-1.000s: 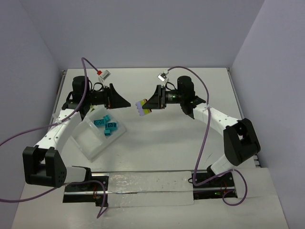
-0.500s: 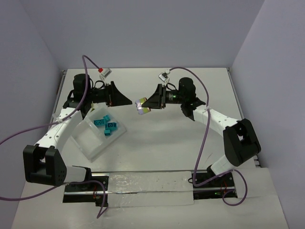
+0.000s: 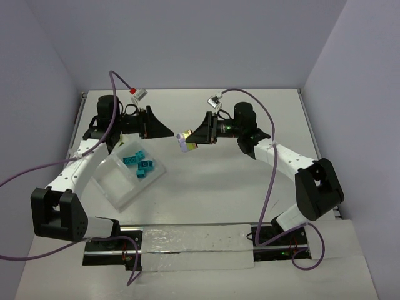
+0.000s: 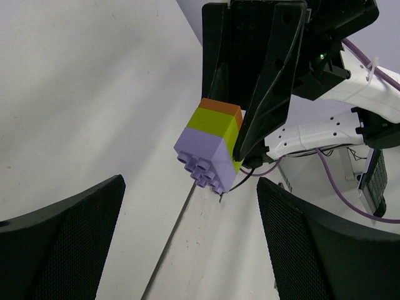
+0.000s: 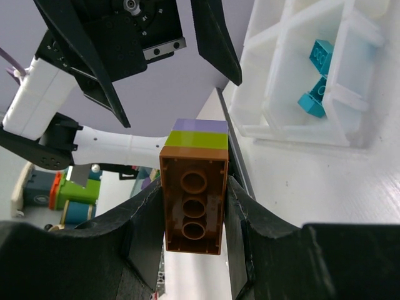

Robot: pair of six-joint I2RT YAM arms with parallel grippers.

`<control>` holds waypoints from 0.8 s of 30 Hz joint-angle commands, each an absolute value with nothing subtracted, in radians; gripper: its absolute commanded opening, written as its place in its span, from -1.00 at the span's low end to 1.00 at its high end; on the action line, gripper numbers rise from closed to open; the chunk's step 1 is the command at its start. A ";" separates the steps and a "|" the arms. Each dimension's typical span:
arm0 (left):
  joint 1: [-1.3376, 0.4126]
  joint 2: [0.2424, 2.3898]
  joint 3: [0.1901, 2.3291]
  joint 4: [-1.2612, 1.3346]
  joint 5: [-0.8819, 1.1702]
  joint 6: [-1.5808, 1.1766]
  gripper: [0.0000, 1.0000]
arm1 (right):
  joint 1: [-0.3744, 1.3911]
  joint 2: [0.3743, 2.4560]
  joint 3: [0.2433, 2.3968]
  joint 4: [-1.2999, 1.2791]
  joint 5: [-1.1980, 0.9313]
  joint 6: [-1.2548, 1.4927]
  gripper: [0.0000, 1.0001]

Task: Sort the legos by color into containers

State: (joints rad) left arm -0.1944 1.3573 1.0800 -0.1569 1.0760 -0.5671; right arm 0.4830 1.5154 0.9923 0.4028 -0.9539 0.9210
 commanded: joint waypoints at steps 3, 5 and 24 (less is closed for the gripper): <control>-0.197 1.322 1.000 0.034 1.124 -0.665 0.83 | 0.492 1.510 1.034 0.393 -0.968 0.877 -1.00; -0.197 1.319 0.999 0.023 1.124 -0.666 0.81 | 0.495 1.515 1.046 0.400 -0.975 0.879 -1.00; -0.243 1.342 0.940 0.312 1.157 -0.876 0.46 | 0.528 1.547 1.120 0.467 -1.028 0.926 -1.00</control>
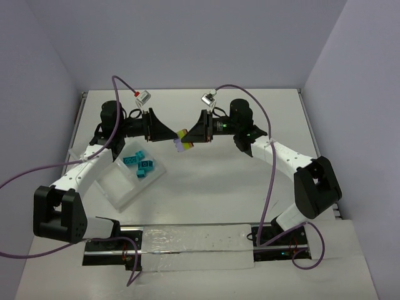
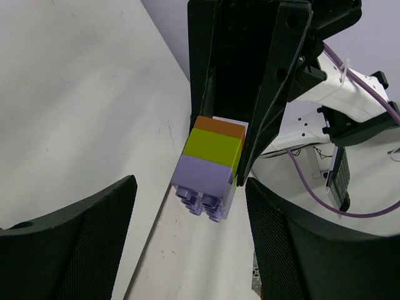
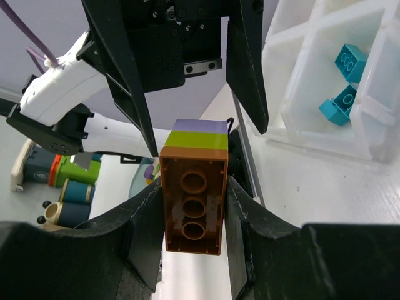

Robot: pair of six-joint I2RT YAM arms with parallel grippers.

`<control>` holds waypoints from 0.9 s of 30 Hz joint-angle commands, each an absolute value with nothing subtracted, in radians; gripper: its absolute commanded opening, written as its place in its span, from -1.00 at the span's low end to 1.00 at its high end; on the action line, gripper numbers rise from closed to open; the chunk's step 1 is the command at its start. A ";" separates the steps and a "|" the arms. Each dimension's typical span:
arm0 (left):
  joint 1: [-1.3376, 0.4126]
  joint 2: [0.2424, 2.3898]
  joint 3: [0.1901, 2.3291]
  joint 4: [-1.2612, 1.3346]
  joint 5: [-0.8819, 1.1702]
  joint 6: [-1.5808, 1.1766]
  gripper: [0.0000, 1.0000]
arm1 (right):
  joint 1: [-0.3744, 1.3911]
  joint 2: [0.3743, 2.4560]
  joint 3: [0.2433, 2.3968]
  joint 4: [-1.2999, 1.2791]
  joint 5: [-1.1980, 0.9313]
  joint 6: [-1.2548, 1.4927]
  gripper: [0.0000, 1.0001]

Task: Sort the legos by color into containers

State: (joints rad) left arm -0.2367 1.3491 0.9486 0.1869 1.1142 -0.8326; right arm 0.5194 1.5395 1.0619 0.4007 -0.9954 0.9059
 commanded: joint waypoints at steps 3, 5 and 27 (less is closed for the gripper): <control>-0.244 1.336 0.932 0.356 1.172 -0.898 0.26 | 0.528 1.549 1.131 0.455 -1.026 0.919 -1.00; -0.244 1.327 0.930 0.376 1.183 -0.916 0.06 | 0.528 1.547 1.138 0.437 -1.024 0.907 -1.00; -0.186 1.206 0.982 -0.114 1.055 -0.607 -1.00 | 0.502 1.579 1.095 0.310 -0.844 0.851 -1.00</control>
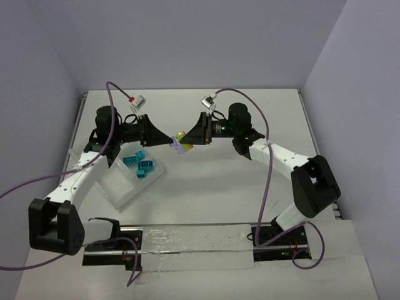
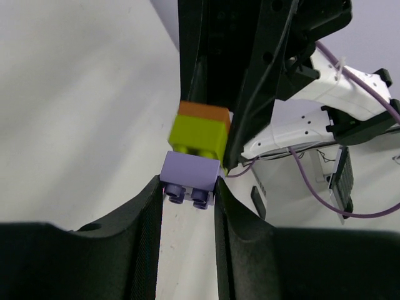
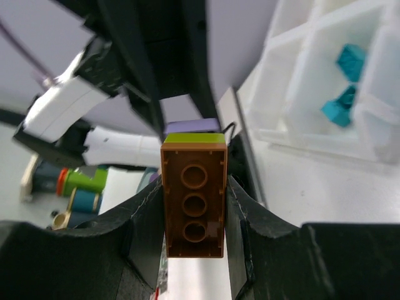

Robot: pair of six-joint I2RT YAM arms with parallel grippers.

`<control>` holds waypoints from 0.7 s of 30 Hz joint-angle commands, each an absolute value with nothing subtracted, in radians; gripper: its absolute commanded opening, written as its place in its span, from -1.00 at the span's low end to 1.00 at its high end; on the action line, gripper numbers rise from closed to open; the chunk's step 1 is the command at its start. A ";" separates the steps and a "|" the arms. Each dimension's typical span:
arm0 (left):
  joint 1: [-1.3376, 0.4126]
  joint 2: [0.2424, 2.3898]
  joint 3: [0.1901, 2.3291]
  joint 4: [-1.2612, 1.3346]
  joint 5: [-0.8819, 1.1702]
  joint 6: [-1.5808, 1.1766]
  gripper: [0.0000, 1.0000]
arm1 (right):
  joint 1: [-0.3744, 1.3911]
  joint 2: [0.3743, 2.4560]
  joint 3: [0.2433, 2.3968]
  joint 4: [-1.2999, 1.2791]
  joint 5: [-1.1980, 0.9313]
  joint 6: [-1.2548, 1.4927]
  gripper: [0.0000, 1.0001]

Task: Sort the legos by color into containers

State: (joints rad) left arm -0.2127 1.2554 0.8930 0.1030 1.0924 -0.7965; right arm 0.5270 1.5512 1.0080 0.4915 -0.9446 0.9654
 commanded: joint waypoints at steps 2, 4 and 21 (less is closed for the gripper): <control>-0.163 1.228 1.033 -0.244 1.019 -0.508 -1.00 | 0.503 1.608 1.213 0.054 -0.790 0.684 -1.00; -0.138 1.236 1.037 -0.271 1.003 -0.514 -1.00 | 0.500 1.616 1.253 -0.054 -0.715 0.603 -1.00; -0.051 1.316 1.155 -0.500 0.774 -0.489 -1.00 | 0.441 1.672 1.310 -0.278 -0.606 0.468 -1.00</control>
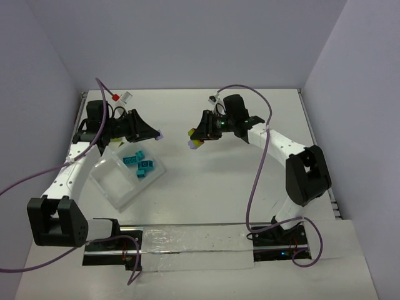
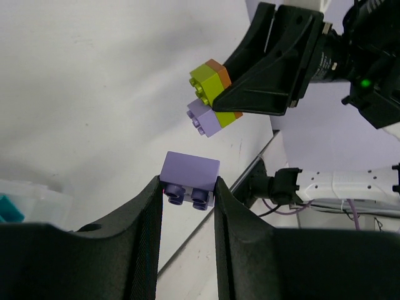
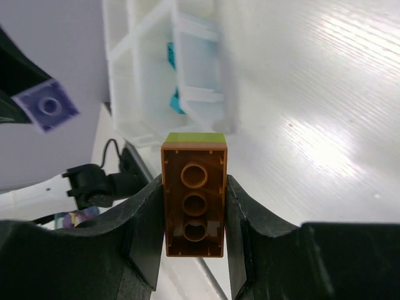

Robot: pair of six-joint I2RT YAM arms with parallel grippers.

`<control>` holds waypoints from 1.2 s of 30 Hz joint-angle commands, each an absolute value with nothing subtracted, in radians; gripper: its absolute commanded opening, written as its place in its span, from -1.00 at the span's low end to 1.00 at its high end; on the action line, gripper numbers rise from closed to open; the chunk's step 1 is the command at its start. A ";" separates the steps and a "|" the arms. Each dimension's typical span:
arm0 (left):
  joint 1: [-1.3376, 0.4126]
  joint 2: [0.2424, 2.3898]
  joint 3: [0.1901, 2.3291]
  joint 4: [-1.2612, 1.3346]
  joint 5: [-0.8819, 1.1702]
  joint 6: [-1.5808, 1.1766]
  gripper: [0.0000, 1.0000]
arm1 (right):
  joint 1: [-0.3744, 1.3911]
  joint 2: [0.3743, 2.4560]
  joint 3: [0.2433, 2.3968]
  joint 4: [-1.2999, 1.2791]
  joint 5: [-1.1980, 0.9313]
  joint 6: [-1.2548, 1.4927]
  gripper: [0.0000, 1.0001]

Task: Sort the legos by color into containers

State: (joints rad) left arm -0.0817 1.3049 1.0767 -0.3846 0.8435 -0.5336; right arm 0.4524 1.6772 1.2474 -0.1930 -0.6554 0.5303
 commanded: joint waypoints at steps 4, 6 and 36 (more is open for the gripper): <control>-0.024 1.309 1.186 -0.612 0.630 -0.470 -1.00 | 0.436 1.667 1.339 -0.357 -0.543 0.439 -1.00; -0.013 1.267 1.167 -0.668 0.499 -0.483 -1.00 | 0.433 1.679 1.367 -0.404 -0.517 0.414 -1.00; 0.104 1.071 0.934 -0.901 -0.328 -0.851 -1.00 | 0.399 1.767 1.497 -0.546 -0.465 0.368 -1.00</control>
